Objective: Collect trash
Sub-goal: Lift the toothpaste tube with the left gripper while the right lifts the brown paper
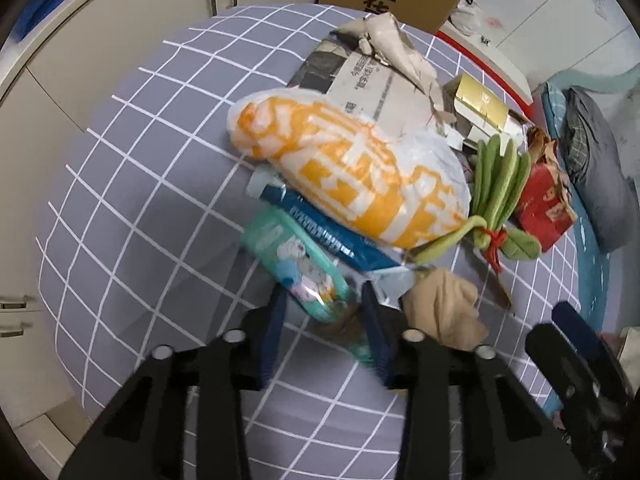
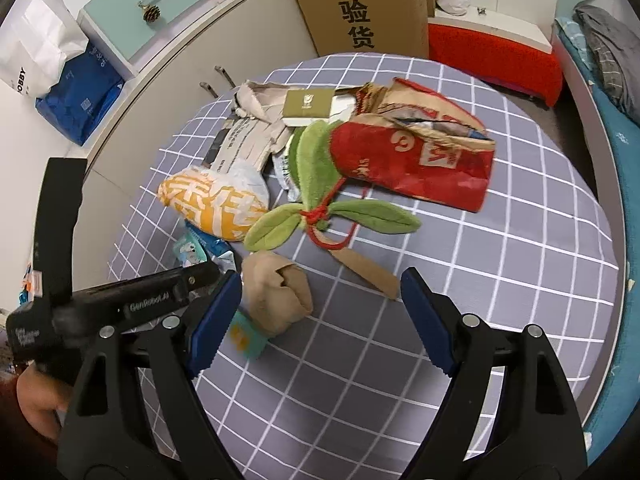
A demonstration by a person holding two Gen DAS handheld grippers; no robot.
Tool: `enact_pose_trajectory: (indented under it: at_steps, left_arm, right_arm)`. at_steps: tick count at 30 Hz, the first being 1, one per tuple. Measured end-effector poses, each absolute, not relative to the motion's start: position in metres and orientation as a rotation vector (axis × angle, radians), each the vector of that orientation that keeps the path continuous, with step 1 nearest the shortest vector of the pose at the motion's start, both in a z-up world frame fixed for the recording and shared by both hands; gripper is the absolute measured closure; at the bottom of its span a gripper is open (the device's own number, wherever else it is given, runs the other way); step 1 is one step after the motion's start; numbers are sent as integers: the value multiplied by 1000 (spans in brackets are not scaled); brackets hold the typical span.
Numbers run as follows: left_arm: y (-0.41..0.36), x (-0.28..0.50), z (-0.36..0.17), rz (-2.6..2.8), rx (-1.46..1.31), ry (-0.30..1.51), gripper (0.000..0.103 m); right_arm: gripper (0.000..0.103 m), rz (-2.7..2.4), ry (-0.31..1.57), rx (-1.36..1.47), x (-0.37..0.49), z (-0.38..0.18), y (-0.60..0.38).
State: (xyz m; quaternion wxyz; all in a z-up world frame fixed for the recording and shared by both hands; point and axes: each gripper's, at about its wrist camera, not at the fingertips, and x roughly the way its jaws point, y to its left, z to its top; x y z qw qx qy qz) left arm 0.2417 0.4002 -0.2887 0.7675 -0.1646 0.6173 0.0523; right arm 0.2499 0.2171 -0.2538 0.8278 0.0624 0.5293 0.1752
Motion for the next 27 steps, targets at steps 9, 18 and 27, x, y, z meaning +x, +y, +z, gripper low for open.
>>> enact_pose_trajectory:
  at_steps: [9, 18, 27]
  left_arm:
    - [417, 213, -282, 114, -301, 1338, 83]
    - [403, 200, -249, 112, -162, 1263, 83]
    - [332, 206, -199, 37, -48, 1176, 83]
  right_arm:
    - [23, 427, 1193, 81, 255, -280, 249]
    - [76, 493, 1218, -8, 258, -294, 268]
    - [85, 458, 1183, 117, 245, -254, 199]
